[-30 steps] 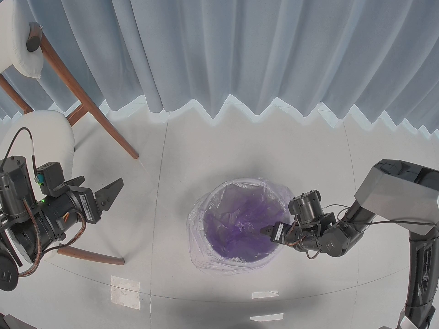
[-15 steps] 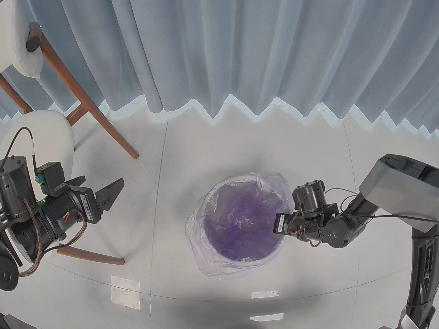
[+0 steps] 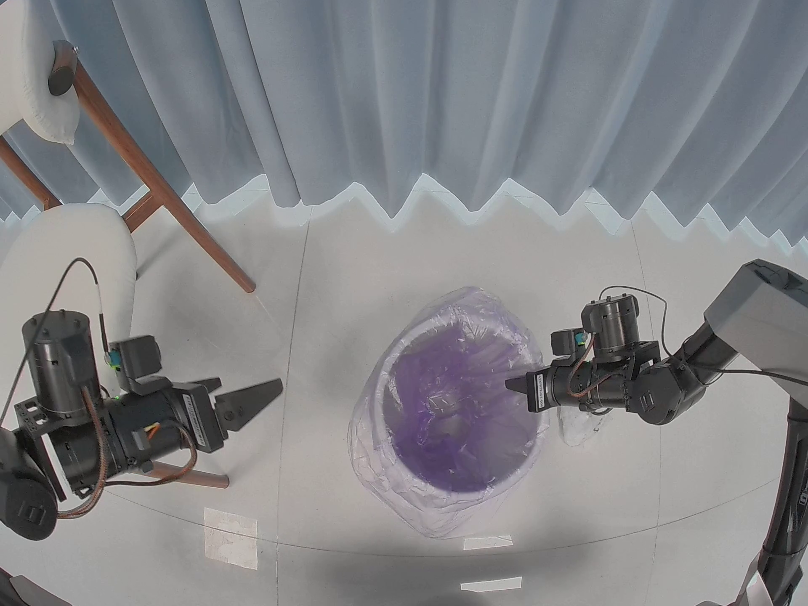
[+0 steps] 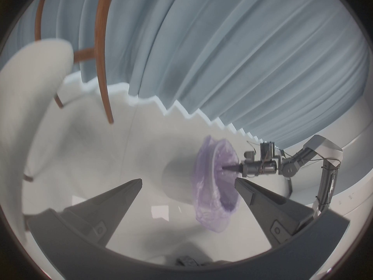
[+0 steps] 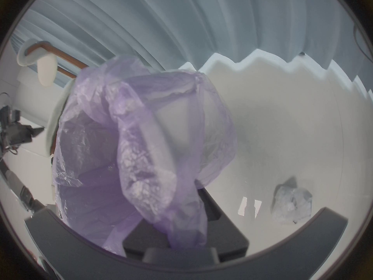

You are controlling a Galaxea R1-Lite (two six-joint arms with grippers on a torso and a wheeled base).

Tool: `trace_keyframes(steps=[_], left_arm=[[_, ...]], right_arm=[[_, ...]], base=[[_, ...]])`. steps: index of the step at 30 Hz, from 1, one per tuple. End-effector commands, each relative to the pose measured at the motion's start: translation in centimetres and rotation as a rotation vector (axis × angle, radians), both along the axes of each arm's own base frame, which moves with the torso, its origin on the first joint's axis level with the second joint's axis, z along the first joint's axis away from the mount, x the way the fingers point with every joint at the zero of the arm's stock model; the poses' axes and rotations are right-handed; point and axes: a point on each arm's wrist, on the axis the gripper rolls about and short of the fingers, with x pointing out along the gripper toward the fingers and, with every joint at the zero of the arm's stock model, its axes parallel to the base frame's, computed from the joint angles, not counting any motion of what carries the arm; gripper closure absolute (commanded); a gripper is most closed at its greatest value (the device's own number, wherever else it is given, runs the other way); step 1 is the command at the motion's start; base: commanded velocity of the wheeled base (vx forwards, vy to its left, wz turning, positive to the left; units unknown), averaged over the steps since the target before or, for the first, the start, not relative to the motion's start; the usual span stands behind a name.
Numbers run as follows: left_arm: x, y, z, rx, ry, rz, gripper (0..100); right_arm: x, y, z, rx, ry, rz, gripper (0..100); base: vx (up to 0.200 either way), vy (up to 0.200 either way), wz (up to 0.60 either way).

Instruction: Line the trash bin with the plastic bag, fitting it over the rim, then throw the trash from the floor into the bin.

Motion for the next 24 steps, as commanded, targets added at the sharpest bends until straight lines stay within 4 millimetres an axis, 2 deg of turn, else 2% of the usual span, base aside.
trace_keyframes(steps=[1,4,7,9,11,18,23,24], left_arm=[[1.2,-1.5,-3.4,-0.005,0.179,-0.046,0],[2.1,-2.2,-4.6,0.010,0.215,-0.053,0],[2.4,-2.7,-4.4,-0.003,0.194,-0.064,0],[2.9,-2.9,-5.2,0.009,0.215,-0.067,0],[3.3,-3.3,-5.1,0.004,0.204,-0.073,0],[3.4,-4.4,-5.6,0.006,0.207,-0.109,0],[4.4,-4.9,-6.3,0.001,0.193,-0.108,0],[5.2,-5.3,-6.5,-0.011,0.164,-0.110,0]], right_arm=[[-0.3,-0.6,2.7,0.045,-0.069,0.052,100],[-0.3,-0.6,3.0,0.045,-0.081,0.060,100],[-0.3,-0.7,3.3,0.047,-0.090,0.061,100],[-0.5,-0.6,3.4,0.048,-0.092,0.064,100],[-0.5,-0.5,3.4,0.047,-0.090,0.067,100],[-0.6,-0.4,3.2,0.046,-0.087,0.070,100],[-0.6,-0.3,3.3,0.050,-0.094,0.071,100],[-0.6,-0.3,3.3,0.052,-0.100,0.071,100]], base=[[0.000,0.000,0.00],[0.000,0.000,0.00],[0.000,0.000,0.00],[0.000,0.000,0.00],[0.000,0.000,0.00],[0.000,0.000,0.00],[0.000,0.000,0.00],[0.000,0.000,0.00]])
